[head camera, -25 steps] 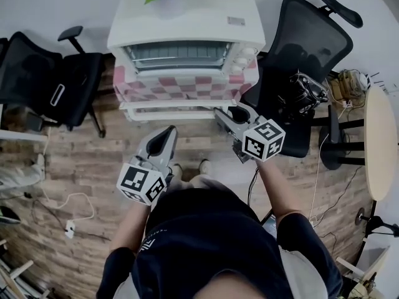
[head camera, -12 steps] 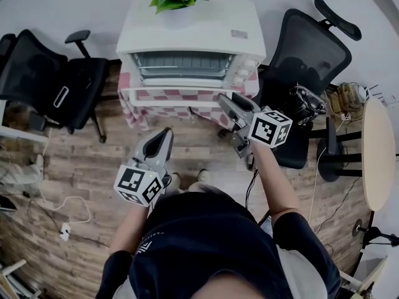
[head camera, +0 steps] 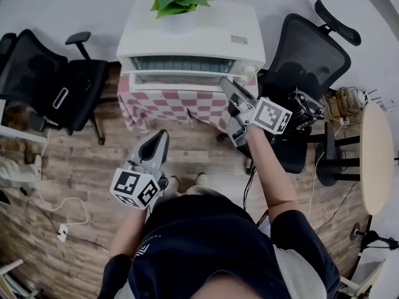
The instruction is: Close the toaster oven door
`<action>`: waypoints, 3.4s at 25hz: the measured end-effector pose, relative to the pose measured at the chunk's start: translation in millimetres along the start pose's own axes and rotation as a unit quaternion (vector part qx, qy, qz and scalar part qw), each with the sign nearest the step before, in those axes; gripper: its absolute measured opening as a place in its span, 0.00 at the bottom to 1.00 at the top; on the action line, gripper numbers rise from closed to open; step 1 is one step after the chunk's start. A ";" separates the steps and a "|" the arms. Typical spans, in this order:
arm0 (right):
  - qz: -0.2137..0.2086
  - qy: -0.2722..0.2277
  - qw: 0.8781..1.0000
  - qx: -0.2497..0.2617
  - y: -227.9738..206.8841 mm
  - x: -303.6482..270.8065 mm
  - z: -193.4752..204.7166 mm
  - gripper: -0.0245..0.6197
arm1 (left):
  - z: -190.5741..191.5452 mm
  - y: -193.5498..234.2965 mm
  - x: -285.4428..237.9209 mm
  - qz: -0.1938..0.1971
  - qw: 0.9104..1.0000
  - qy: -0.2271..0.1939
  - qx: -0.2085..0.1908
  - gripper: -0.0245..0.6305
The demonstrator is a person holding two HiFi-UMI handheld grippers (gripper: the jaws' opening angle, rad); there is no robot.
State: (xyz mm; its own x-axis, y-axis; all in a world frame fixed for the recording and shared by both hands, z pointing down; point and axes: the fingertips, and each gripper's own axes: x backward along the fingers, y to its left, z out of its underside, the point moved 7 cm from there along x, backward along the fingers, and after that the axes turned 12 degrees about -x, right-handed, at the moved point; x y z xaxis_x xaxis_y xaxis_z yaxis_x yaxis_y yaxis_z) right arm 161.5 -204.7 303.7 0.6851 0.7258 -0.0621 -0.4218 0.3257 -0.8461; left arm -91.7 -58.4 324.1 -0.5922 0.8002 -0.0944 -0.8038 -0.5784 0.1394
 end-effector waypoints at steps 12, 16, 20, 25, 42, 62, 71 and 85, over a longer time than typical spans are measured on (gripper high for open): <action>-0.008 -0.059 0.997 -0.050 -0.1 -14.3 -14.4 0.31 | 1.7 8.0 -5.5 -0.016 1.000 -0.009 0.021 0.05; -0.006 -0.082 0.995 -0.060 -1.2 -17.8 -17.0 0.32 | 1.3 10.1 -8.5 -0.019 0.999 -0.008 0.025 0.05; 0.004 -0.112 0.992 -0.061 -0.9 -19.6 -17.8 0.32 | 1.7 13.5 -10.8 -0.022 0.999 -0.012 0.028 0.05; 0.039 -0.159 0.986 -0.015 4.9 -19.0 -19.3 0.31 | -0.4 16.0 -13.3 -0.025 0.999 -0.012 0.034 0.05; 0.060 -0.178 0.982 0.017 22.0 9.8 2.8 0.29 | -23.3 31.4 -20.4 -0.034 0.998 -0.041 0.034 0.04; 0.083 -0.108 0.989 0.052 31.4 45.3 66.8 0.06 | -24.2 25.4 -14.8 -0.035 0.998 -0.042 0.044 0.04; 0.094 -0.073 0.990 0.071 34.2 51.3 84.6 0.04 | -20.1 21.5 -11.5 -0.032 0.998 -0.038 0.045 0.04; 0.105 -0.035 0.990 0.091 38.0 52.1 106.1 0.04 | -16.0 17.8 -4.4 -0.031 0.998 -0.034 0.053 0.04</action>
State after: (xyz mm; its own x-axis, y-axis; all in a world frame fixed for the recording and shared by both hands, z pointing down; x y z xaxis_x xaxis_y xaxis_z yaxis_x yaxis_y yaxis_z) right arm 118.2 -90.2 324.5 0.5312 0.8269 -0.1846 -0.6551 0.2627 -0.7085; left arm -104.3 -74.7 311.2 -0.5335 0.8449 -0.0396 -0.8262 -0.5105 0.2382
